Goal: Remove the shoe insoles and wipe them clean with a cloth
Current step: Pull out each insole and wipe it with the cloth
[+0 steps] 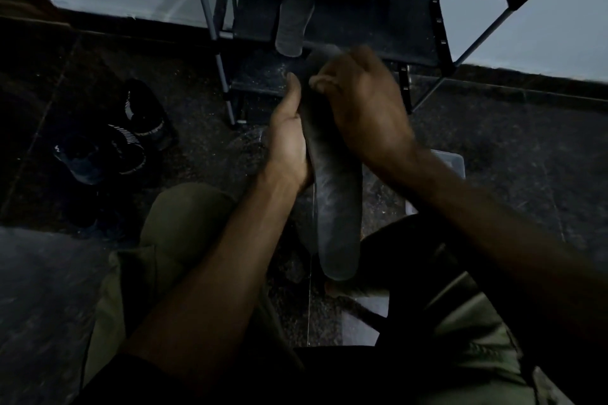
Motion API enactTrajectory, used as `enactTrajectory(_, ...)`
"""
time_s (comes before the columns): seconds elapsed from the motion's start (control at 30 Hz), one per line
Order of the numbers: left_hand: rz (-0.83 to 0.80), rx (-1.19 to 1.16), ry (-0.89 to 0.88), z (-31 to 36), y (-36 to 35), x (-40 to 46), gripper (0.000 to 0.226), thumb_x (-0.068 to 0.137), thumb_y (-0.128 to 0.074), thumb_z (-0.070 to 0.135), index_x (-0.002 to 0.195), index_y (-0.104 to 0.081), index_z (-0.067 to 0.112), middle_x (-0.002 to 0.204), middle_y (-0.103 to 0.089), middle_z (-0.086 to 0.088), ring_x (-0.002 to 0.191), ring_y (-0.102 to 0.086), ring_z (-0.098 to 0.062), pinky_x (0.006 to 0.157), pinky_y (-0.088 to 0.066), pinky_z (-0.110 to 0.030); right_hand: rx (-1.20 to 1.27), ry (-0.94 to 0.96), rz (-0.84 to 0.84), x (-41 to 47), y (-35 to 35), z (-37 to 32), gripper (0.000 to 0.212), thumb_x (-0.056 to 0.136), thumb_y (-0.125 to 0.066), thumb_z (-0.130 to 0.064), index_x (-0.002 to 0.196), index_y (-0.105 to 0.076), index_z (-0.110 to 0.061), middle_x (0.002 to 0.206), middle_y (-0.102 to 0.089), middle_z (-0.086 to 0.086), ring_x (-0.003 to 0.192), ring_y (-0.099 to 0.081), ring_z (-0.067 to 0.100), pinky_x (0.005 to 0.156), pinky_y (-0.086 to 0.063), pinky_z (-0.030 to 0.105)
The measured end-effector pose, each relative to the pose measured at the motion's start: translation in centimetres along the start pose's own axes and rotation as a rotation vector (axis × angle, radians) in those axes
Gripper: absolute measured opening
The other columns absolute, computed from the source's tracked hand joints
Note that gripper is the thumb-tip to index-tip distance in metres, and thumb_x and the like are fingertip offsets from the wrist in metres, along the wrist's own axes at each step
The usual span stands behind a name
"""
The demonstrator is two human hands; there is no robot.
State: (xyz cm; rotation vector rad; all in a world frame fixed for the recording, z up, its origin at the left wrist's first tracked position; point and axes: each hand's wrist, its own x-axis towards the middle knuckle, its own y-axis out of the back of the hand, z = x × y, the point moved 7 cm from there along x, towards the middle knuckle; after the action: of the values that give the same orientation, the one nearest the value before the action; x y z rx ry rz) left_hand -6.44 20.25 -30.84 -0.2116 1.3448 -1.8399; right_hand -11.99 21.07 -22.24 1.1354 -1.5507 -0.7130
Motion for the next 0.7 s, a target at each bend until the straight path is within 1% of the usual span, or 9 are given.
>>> enactTrajectory(0.07,0.028,0.047,-0.015,0.2,-0.1,-0.2,0.063,0.102,-0.029,0.051,0.099,-0.074,0.007,0.102,-0.072,-0.016,0.093,-0.070,-0.027,0.083,-0.056,-0.036,-0.025,-0.049,0.035,1.7,-0.1,1.4,0.021,0.095,-0.055,-0.019,0.101,-0.065,-0.001,0.104,-0.059,0.019,0.088,-0.057,0.030,0.074,-0.050,0.038)
enactTrajectory(0.13,0.049,0.064,-0.020,0.4,-0.1,-0.3,0.059,0.102,-0.028,0.050,0.103,-0.069,0.008,0.098,-0.072,-0.015,0.090,-0.071,-0.025,0.081,-0.057,-0.034,-0.042,-0.066,0.058,2.1,-0.2,1.6,0.019,0.095,-0.057,-0.018,0.101,-0.065,-0.002,0.103,-0.059,0.018,0.086,-0.056,0.027,0.071,-0.049,0.035)
enactTrajectory(0.2,0.048,0.019,-0.016,0.5,0.1,-0.3,0.058,0.101,-0.028,0.052,0.115,-0.063,0.007,0.107,-0.070,-0.015,0.100,-0.068,-0.026,0.089,-0.055,-0.035,-0.028,-0.034,0.030,0.9,-0.6,1.0,0.019,0.095,-0.054,-0.016,0.104,-0.065,-0.003,0.103,-0.059,0.017,0.086,-0.054,0.023,0.072,-0.047,0.031)
enactTrajectory(0.3,-0.028,-0.038,0.030,0.3,-0.4,-0.3,0.069,0.101,-0.024,0.056,0.137,-0.046,0.001,0.141,-0.050,-0.016,0.132,-0.047,-0.026,0.114,-0.033,-0.039,-0.014,0.058,-0.061,-1.9,-1.0,-0.5,0.026,0.095,-0.048,-0.020,0.099,-0.067,-0.003,0.101,-0.060,0.016,0.085,-0.057,0.028,0.073,-0.051,0.039)
enactTrajectory(0.33,-0.039,-0.033,0.041,0.2,-0.5,-0.3,0.070,0.101,-0.023,0.056,0.136,-0.046,0.000,0.141,-0.051,-0.014,0.131,-0.048,-0.025,0.114,-0.034,-0.038,-0.020,0.078,-0.071,-2.4,-0.9,-0.4,0.026,0.095,-0.048,-0.021,0.097,-0.067,-0.003,0.099,-0.060,0.017,0.084,-0.057,0.029,0.072,-0.051,0.040)
enactTrajectory(0.47,0.009,0.030,0.026,-0.4,-0.7,-0.3,0.066,0.102,-0.026,0.051,0.098,-0.074,0.006,0.097,-0.072,-0.014,0.090,-0.070,-0.024,0.082,-0.056,-0.033,-0.122,0.051,0.003,0.4,0.5,1.7,0.029,0.095,-0.048,-0.024,0.100,-0.065,-0.001,0.100,-0.059,0.019,0.084,-0.056,0.032,0.066,-0.044,0.035)
enactTrajectory(0.57,0.006,0.023,0.013,-0.4,-1.0,-0.3,0.064,0.102,-0.027,0.050,0.097,-0.074,0.007,0.100,-0.072,-0.013,0.092,-0.070,-0.024,0.084,-0.056,-0.033,-0.169,-0.012,0.025,2.9,0.8,3.4,0.025,0.096,-0.053,-0.021,0.103,-0.064,0.001,0.105,-0.058,0.021,0.090,-0.056,0.033,0.070,-0.043,0.036)
enactTrajectory(0.63,0.017,0.035,0.011,-0.1,-0.8,-0.3,0.061,0.102,-0.027,0.050,0.103,-0.070,0.007,0.102,-0.072,-0.013,0.094,-0.070,-0.024,0.087,-0.055,-0.033,-0.173,0.002,0.041,2.6,0.6,3.1,0.022,0.095,-0.054,-0.018,0.101,-0.064,0.001,0.102,-0.059,0.021,0.086,-0.057,0.034,0.068,-0.046,0.038)
enactTrajectory(0.7,0.004,0.010,0.006,0.0,-0.6,-0.2,0.064,0.102,-0.028,0.051,0.098,-0.073,0.006,0.098,-0.072,-0.014,0.091,-0.070,-0.024,0.084,-0.055,-0.033,-0.191,0.047,0.038,0.9,0.3,2.1,0.019,0.094,-0.053,-0.015,0.098,-0.064,0.000,0.098,-0.060,0.020,0.080,-0.056,0.033,0.063,-0.045,0.038)
